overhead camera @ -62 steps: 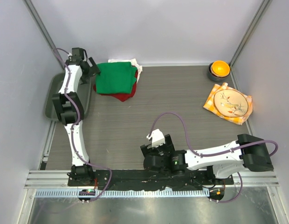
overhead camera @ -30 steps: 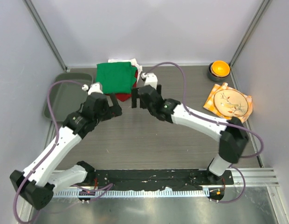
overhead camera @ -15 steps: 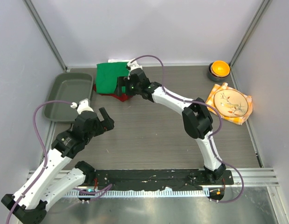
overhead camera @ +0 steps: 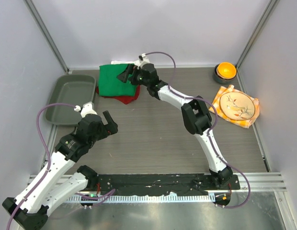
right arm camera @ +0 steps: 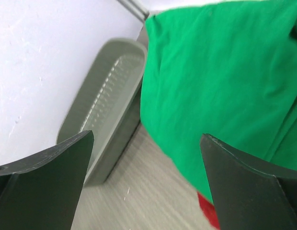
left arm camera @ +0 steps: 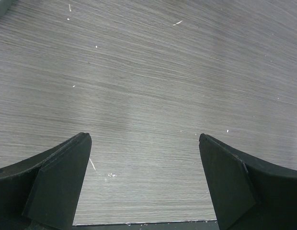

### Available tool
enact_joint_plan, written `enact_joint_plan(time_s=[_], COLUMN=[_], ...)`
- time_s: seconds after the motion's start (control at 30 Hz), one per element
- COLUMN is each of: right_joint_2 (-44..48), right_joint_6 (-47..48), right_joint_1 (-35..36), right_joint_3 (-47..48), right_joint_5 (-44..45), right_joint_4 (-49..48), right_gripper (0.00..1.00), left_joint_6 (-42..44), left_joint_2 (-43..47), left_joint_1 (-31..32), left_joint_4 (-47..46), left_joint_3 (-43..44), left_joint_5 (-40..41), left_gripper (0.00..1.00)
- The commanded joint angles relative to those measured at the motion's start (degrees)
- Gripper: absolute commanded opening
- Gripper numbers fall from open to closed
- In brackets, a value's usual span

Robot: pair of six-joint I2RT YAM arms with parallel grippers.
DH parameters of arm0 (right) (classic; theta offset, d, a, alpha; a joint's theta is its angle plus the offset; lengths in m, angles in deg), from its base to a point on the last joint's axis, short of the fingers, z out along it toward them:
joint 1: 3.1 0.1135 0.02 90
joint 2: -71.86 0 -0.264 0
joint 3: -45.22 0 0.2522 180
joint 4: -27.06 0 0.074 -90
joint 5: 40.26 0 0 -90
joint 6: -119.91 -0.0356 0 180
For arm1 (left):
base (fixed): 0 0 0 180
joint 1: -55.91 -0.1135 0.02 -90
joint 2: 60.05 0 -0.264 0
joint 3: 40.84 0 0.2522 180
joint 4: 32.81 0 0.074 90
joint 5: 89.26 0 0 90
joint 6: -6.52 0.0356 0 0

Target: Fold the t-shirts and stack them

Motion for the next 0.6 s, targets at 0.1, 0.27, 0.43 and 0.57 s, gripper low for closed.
enact_joint_plan(time_s=[0.1,0.27,0.43,0.57], right_joint_2=[-9.60,-19.51,-25.87,-27.10], right_joint_6=[-4.60,-9.26,-13.13,-11.39], right_joint_1=[-1.51,-2.74,-4.32,-5.02], right_joint_3=[16.73,24.75,31.79,31.53], right_joint_5=[3.44,8.19,15.56,25.05], right_joint_4=[-6.91,-9.11,-9.38,-8.86], right_gripper=[1.00,1.00,1.00,1.00], left_joint_6=[-0.08,0.36,0.97,1.59], left_joint_2=[1.37,2.16,1.91,0.67], left_joint_1=[0.20,0.20,0.21,0.29], left_joint_4=[-2.48,-1.95,-1.34,-1.16], left_joint_3=[0.56,1.09,2.50,3.73], left_joint_5=[0.58,-0.12,-0.21,-0.74], left_gripper=[1.00,1.00,1.00,1.00])
